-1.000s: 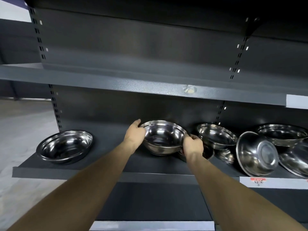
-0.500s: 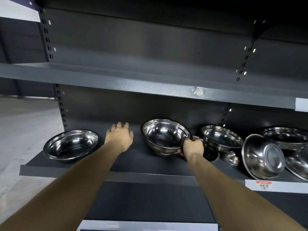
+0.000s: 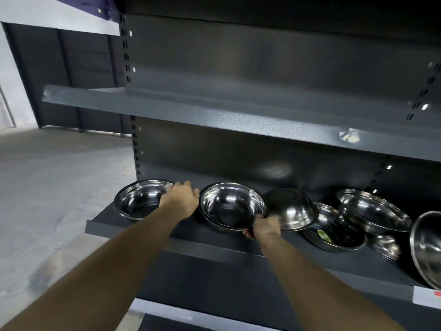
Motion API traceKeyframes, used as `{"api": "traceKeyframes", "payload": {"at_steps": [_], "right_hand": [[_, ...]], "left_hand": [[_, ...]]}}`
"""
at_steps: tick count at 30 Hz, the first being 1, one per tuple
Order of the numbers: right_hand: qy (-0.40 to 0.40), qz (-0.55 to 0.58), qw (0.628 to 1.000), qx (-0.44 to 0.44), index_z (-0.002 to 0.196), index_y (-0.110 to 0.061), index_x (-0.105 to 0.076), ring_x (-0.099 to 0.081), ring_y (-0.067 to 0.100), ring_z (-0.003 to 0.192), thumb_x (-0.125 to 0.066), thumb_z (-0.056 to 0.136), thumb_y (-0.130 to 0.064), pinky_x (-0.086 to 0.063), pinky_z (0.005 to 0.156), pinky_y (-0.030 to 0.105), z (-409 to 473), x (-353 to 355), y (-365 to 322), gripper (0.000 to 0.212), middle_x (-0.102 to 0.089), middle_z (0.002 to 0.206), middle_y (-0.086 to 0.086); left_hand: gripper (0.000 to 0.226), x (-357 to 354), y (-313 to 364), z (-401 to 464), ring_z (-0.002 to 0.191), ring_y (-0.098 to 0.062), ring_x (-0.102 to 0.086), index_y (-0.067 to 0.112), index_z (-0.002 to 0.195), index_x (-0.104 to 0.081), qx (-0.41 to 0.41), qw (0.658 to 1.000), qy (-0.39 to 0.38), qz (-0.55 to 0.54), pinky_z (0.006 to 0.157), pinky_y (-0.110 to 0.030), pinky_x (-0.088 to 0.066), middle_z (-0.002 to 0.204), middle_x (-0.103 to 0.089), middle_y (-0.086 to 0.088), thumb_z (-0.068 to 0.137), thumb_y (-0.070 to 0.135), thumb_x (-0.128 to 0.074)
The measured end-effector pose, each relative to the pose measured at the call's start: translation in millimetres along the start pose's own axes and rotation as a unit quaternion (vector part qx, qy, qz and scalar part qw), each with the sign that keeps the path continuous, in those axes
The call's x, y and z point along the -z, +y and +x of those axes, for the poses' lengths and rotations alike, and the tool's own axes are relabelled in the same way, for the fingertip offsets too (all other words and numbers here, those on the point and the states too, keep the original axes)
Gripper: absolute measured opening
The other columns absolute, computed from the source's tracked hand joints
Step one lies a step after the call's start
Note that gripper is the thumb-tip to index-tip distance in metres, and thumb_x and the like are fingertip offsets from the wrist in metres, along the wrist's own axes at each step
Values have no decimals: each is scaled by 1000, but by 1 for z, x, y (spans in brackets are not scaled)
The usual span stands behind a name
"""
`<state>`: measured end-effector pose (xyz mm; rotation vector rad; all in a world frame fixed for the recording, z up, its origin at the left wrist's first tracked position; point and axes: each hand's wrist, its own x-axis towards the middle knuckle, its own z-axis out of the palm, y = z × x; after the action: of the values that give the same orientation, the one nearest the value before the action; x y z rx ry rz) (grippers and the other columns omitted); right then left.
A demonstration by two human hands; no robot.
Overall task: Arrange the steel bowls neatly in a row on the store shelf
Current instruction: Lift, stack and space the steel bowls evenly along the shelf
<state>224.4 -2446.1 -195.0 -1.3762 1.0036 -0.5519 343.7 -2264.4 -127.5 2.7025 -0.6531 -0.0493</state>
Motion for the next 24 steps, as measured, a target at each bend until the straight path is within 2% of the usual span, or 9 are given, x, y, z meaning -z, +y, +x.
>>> {"api": "traceKeyframes", "payload": {"at_steps": [4,8,11,14,18,21,24], "right_hand": [[-7,-26,999,-23,132,5,-44,-61,39,90,-42,105,-10,-45,28,22,7,-14,10,31,-55,130,29],[-7,-28,999,-41,134,4,-43,-65,44,99,-43,105,-12,-45,29,21,14,-20,18,34,-57,129,29],[-8,-33,998,-51,133,1,-43,-64,38,85,-43,105,-16,-46,31,20,15,-19,24,32,-59,125,30],[-6,-9,998,-62,132,-2,-43,-67,36,80,-44,105,-17,-48,33,21,15,-17,30,30,-61,123,26],[-15,36,998,-56,132,-4,-47,-70,26,62,-51,103,-19,-55,41,27,15,-17,34,33,-62,113,16],[-33,28,997,-72,129,-5,-53,-72,19,51,-56,101,-30,-60,51,32,14,-15,28,37,-66,110,12],[-14,-33,996,-81,119,-4,-56,-69,20,45,-54,99,-43,-55,42,29,13,-6,21,44,-72,94,17]], "left_hand": [[51,-2,-11,5,134,-35,-43,6,141,-42,-10,1000,-7,4,107,-48,-41,143,-47,-18,103,40,-32],[50,-6,-13,9,131,-35,-46,6,138,-44,-19,1000,-9,2,105,-45,-42,141,-47,-18,103,40,-33],[50,-10,-11,12,131,-34,-47,6,138,-44,-31,999,-15,0,103,-43,-41,141,-48,-17,103,40,-32],[49,-15,-7,16,130,-34,-47,6,136,-45,-46,999,-22,-3,104,-44,-41,140,-49,-17,103,40,-32],[49,-23,1,22,128,-34,-48,7,135,-47,-65,998,-25,-1,105,-43,-41,138,-51,-17,103,40,-31],[48,-27,9,29,126,-35,-50,7,132,-49,-79,997,-26,-2,103,-43,-42,135,-53,-17,102,41,-32],[47,-32,20,37,124,-33,-51,8,132,-49,-91,995,-26,-13,99,-43,-44,134,-53,-16,102,40,-33]]}}
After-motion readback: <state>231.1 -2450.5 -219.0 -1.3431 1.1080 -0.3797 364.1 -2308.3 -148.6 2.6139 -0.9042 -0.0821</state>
